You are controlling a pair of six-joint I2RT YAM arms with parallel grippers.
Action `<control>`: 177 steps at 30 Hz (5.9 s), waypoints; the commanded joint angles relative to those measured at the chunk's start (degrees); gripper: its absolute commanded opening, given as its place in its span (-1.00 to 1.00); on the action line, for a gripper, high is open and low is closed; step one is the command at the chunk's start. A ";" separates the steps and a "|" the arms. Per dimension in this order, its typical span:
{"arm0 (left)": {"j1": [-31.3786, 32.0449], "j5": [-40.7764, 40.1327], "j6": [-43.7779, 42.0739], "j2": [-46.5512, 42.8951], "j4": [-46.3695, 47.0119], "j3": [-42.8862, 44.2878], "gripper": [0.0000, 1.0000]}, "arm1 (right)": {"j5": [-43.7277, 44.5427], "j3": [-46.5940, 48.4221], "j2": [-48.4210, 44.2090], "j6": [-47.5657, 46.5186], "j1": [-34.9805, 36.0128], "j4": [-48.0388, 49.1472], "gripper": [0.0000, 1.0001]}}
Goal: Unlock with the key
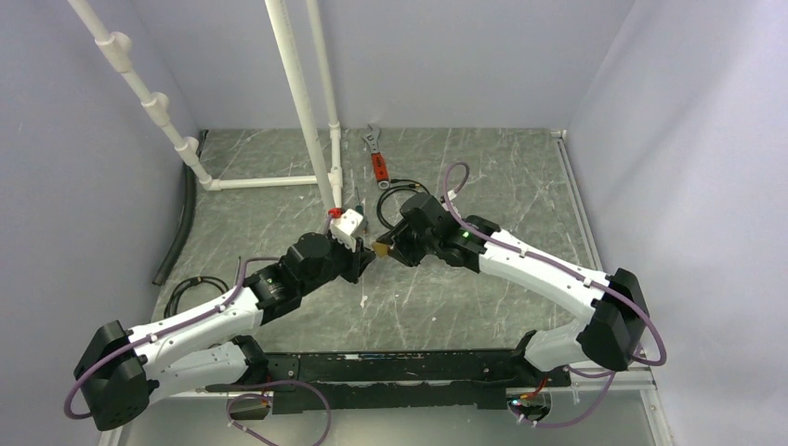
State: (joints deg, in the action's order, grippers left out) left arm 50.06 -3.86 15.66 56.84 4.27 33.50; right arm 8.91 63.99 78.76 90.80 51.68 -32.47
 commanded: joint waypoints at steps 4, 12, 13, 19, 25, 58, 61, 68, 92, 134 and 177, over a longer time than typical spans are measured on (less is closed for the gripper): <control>0.85 -4.27 -7.21 1.52 4.01 1.51 -1.00 | -1.97 5.69 1.31 -0.76 0.61 -2.46 -1.00; 3.79 -1.92 -9.47 1.33 6.94 0.65 -1.00 | -2.04 7.25 4.60 -1.20 0.49 -2.80 -1.00; 4.26 -2.25 -9.69 1.20 7.23 0.49 -1.00 | -2.01 7.41 4.84 -1.24 0.38 -2.86 -1.00; 9.24 -10.05 -14.72 1.77 9.98 -0.96 -1.00 | -2.81 9.48 6.86 -1.56 -0.95 -5.56 -1.00; 16.28 -23.30 -23.24 7.24 12.79 0.19 -1.00 | -6.79 13.26 10.40 -2.81 -2.45 -10.56 -1.00; 25.70 -26.02 -22.92 -8.49 -0.17 0.52 0.99 | -6.96 11.81 8.40 -5.11 -3.52 -11.24 -1.00; 25.58 -28.21 -17.90 -11.10 -1.70 0.26 0.99 | -6.67 11.16 8.02 -5.19 -3.57 -10.47 -1.00; 22.48 -26.91 -1.46 -16.29 -9.24 1.67 0.88 | -5.94 9.57 6.98 -6.44 -3.47 -7.89 -1.00; -10.25 16.00 17.42 -8.72 -7.54 7.28 0.49 | 1.46 -1.28 -4.58 -18.61 -3.54 9.17 -1.00; -13.94 24.80 24.00 6.84 15.66 2.56 -0.46 | -10.75 -9.35 -10.63 -20.14 -3.52 26.05 -1.00; -13.77 30.18 20.62 2.94 17.99 -1.77 -1.00 | -1.55 -2.01 -2.58 -20.39 -3.88 14.69 -0.25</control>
State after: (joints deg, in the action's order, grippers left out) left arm 36.23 24.01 36.84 60.49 16.86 31.14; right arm 7.40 59.05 75.79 70.02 47.75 -20.14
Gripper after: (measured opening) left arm 0.053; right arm 0.422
